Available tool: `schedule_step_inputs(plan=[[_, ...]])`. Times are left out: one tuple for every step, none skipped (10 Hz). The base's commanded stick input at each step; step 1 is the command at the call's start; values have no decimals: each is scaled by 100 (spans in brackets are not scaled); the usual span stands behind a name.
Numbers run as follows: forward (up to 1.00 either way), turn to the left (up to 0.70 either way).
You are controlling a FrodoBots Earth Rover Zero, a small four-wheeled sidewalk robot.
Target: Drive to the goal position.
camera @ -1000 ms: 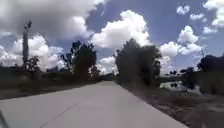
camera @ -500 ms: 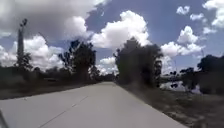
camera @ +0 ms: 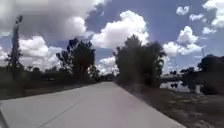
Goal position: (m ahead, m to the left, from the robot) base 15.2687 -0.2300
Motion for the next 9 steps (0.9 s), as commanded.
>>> schedule_step_inputs(plan=[[85, 0], [85, 0], [85, 0], [85, 0], [85, 0], [85, 0], [85, 5], [85, 23], [85, 33]])
